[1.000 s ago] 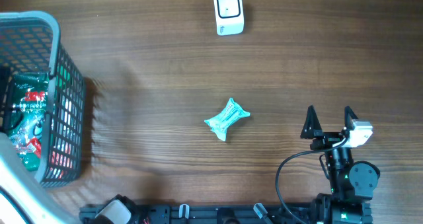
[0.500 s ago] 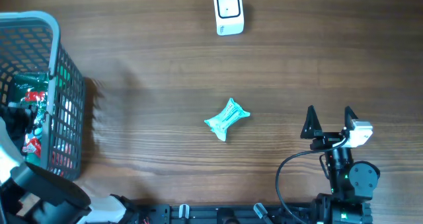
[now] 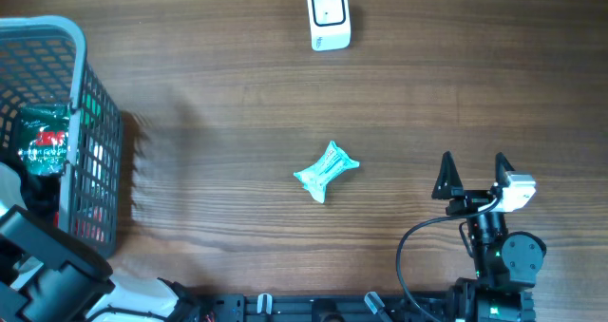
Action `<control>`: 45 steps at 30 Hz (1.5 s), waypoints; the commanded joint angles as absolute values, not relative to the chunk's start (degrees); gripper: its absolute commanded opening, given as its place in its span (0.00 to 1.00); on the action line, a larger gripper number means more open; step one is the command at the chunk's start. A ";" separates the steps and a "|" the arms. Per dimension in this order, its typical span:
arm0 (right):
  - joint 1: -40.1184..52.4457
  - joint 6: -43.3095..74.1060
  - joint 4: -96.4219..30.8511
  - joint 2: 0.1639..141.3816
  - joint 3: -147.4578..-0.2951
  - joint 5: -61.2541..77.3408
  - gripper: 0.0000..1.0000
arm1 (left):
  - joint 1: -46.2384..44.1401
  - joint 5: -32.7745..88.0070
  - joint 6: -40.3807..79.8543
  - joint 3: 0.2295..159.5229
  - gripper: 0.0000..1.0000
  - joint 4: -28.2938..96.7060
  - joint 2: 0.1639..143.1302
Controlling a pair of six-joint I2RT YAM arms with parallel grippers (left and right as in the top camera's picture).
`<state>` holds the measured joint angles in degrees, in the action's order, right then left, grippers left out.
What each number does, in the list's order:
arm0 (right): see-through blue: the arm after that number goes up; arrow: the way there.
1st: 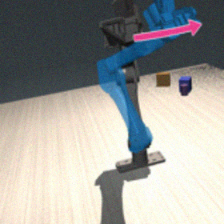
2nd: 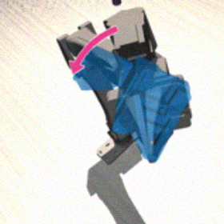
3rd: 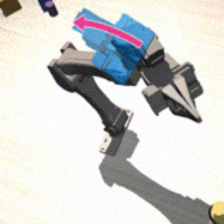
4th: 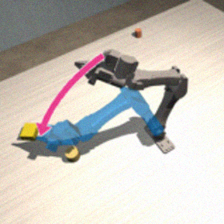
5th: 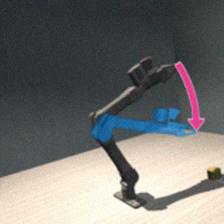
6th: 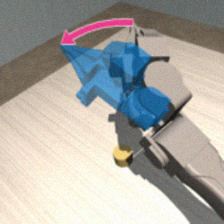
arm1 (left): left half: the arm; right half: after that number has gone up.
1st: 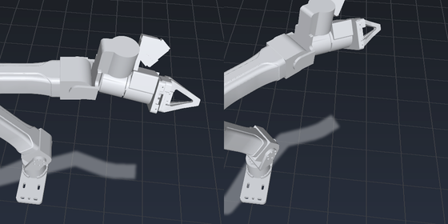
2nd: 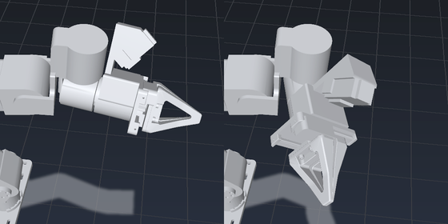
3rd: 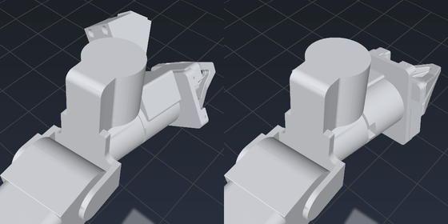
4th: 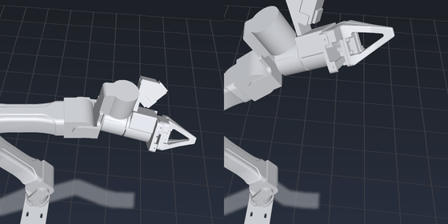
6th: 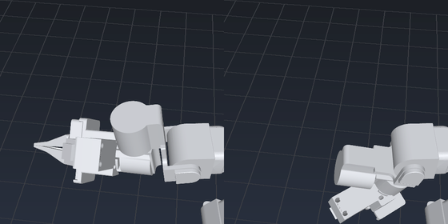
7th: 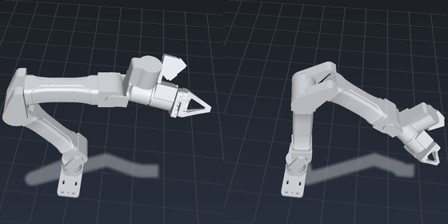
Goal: Scan the item barcode
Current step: 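Return the left gripper to the basket and grasp the red Nescafe stick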
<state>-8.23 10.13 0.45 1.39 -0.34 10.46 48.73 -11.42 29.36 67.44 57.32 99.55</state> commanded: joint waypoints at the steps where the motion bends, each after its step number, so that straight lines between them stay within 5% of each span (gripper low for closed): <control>1: -7.97 9.10 0.75 1.39 -0.30 10.09 1.00 | 49.15 -12.97 28.53 65.52 0.63 56.97 100.18; 3: -7.97 9.10 0.75 1.39 -0.30 10.09 1.00 | 49.15 -13.17 28.53 65.52 0.53 56.97 100.18; 18: -7.97 9.10 0.75 1.39 -0.30 10.09 1.00 | 49.41 -13.45 28.53 64.31 0.44 55.72 100.20; 23: -7.97 9.10 0.75 1.39 -0.30 10.09 1.00 | 49.41 -14.02 28.53 63.22 0.04 54.85 100.07; 35: -7.97 9.15 0.75 1.39 -0.30 10.09 1.00 | 49.34 -13.69 27.20 83.88 0.04 64.58 93.65; 45: -7.97 9.10 0.75 1.39 -0.30 10.07 1.00 | 45.39 11.25 27.49 103.18 0.04 69.78 78.11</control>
<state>-8.23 10.13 0.45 1.39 -0.34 10.46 48.47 1.96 28.12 101.56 70.11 84.84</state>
